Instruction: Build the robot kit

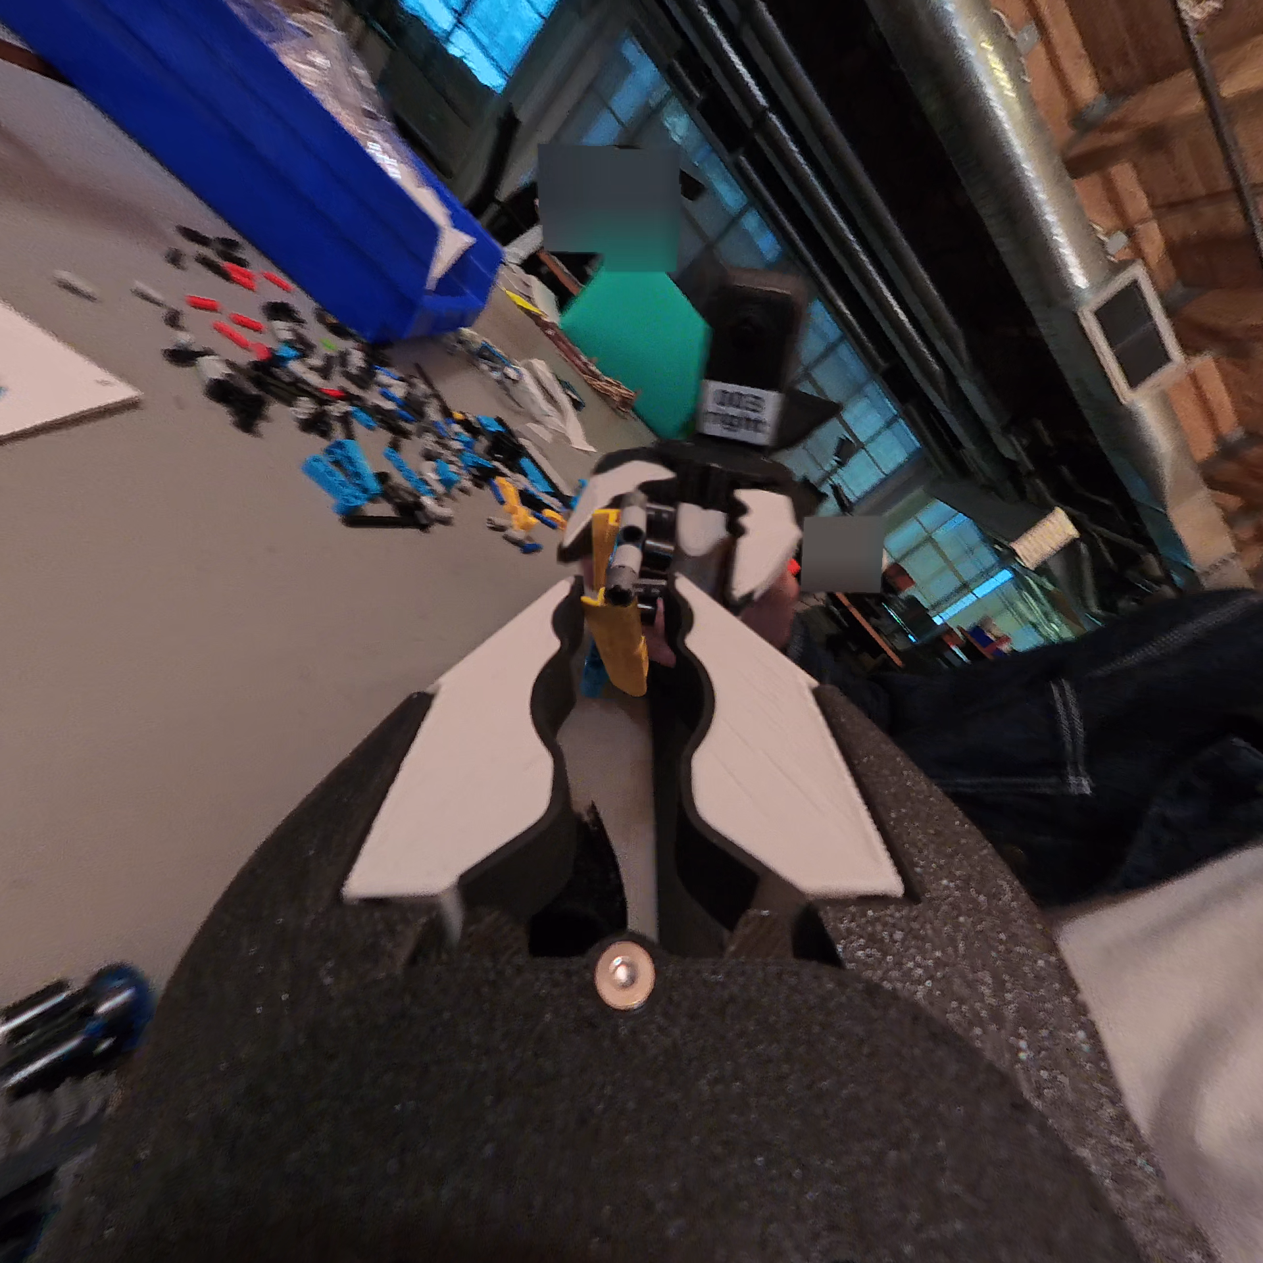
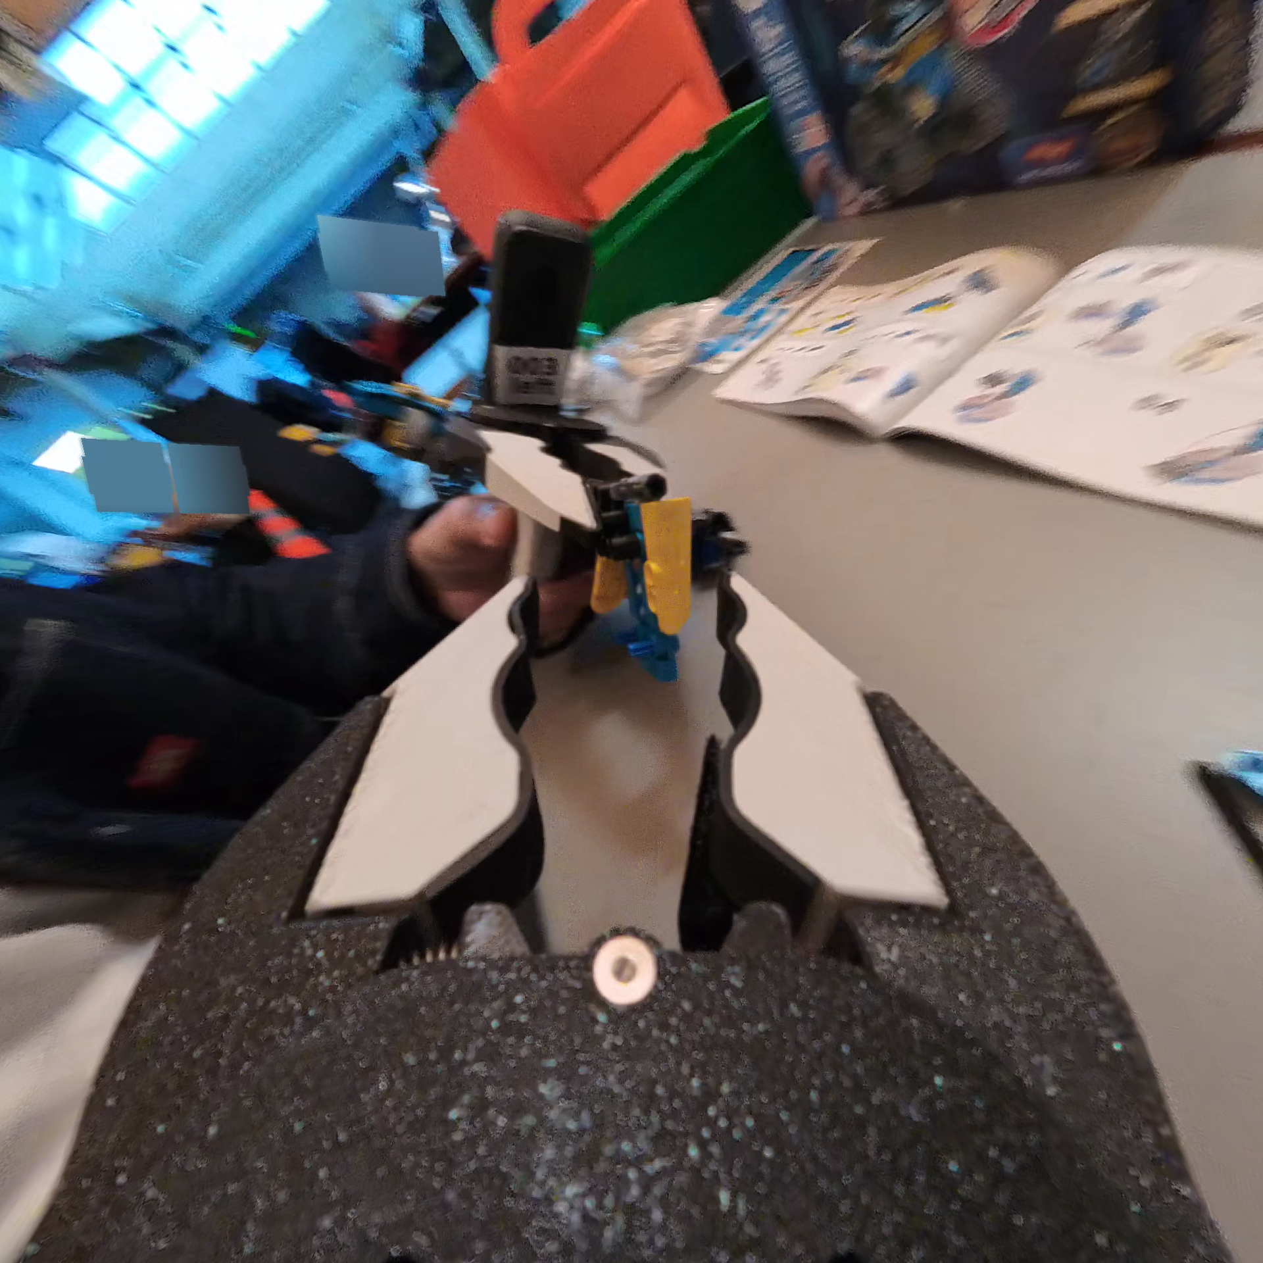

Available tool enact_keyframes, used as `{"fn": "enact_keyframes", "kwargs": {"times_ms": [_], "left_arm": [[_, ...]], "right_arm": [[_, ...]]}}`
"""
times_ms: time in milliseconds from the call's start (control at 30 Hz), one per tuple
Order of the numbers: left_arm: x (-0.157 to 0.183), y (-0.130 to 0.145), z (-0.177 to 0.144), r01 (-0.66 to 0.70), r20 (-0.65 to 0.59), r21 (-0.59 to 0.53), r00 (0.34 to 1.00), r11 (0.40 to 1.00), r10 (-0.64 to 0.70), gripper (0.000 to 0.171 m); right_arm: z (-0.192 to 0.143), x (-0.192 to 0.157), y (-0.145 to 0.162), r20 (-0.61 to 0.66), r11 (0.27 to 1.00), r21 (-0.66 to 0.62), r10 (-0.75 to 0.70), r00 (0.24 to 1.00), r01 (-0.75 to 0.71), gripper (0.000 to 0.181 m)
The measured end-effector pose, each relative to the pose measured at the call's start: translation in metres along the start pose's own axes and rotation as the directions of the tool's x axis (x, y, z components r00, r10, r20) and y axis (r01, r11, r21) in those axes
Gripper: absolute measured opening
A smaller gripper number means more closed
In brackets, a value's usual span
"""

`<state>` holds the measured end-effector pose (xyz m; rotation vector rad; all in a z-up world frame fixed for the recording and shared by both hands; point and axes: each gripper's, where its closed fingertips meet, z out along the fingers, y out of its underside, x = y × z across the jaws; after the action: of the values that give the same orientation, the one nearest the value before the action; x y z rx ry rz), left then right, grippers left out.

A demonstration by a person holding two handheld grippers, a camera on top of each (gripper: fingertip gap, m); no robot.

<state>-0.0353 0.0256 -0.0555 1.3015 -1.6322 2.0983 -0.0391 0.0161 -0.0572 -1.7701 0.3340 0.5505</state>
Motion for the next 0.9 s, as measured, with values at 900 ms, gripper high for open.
{"fn": "enact_keyframes", "kwargs": {"times_ms": [900], "left_arm": [[-0.068,0.044,-0.009,0.076,0.465,-0.165,0.885,0.983,0.01,0.044]], "right_arm": [[0.001,0.041,0.084,-0.328,0.779,-0.597,-0.457,0.827,0.193,0.004]]}}
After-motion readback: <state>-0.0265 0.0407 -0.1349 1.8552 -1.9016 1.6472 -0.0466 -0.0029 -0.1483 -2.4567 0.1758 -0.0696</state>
